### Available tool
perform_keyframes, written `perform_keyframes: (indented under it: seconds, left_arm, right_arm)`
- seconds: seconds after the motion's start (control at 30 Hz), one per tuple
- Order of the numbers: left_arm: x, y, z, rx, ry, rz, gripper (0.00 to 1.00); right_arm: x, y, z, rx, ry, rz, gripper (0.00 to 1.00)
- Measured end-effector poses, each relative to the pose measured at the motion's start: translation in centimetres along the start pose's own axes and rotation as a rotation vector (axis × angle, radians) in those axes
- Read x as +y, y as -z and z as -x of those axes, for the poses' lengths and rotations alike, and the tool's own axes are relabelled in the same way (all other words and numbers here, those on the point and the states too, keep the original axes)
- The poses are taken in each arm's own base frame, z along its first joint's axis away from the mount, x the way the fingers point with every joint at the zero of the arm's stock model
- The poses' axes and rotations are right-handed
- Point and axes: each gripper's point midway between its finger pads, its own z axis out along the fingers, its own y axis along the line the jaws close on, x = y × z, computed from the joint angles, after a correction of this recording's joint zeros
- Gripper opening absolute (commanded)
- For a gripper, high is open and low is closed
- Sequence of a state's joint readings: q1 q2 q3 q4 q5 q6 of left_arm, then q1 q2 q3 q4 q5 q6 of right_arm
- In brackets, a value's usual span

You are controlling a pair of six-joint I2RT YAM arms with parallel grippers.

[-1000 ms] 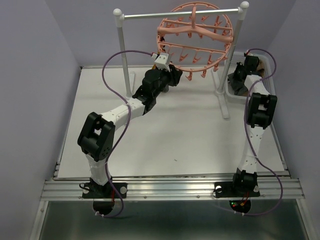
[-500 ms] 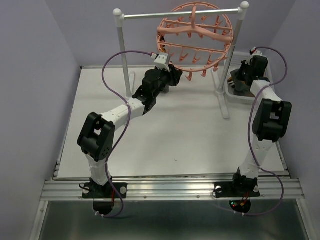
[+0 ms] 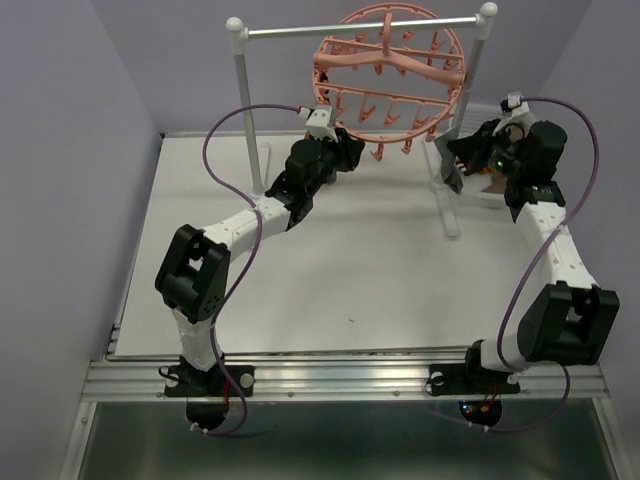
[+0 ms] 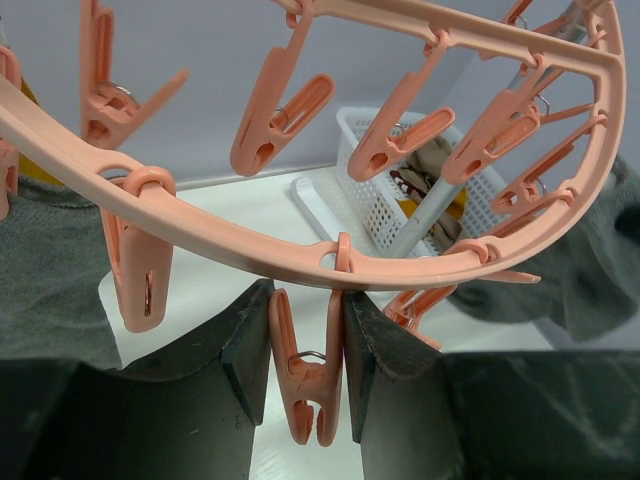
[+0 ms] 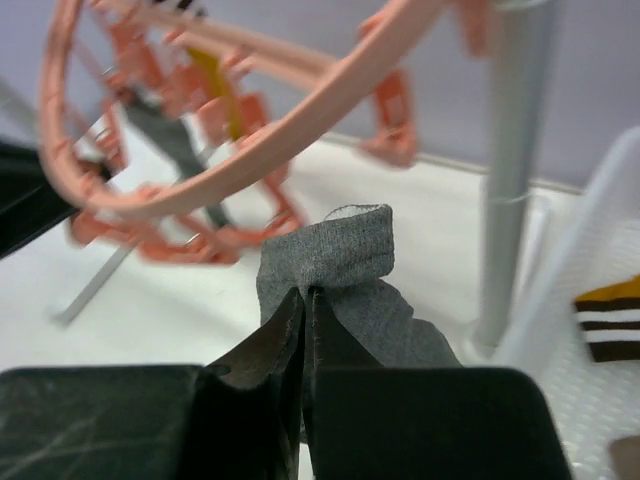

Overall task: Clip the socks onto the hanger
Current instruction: Pick up the sock from the bin, then clamp the sock onto the hanger.

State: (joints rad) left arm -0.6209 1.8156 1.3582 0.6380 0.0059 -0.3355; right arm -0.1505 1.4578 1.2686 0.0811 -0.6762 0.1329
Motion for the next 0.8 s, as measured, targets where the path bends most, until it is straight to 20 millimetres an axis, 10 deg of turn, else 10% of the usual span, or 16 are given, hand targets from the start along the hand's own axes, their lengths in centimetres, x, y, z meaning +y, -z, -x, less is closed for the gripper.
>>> perform_keyframes:
  seconds: [0.4, 0.8]
  left_arm:
    - [-0.1, 0.0, 0.1, -0.003, 0.038, 0.006, 0.00]
    - [-0.5, 0.4, 0.8, -0.007, 0.091, 0.006, 0.00]
  right_arm:
    - [11.5, 4.4, -4.9, 0.096, 0.057, 0.432, 0.04]
    - [19.0, -1.5, -13.1, 0.278, 0.010, 0.597, 0.01]
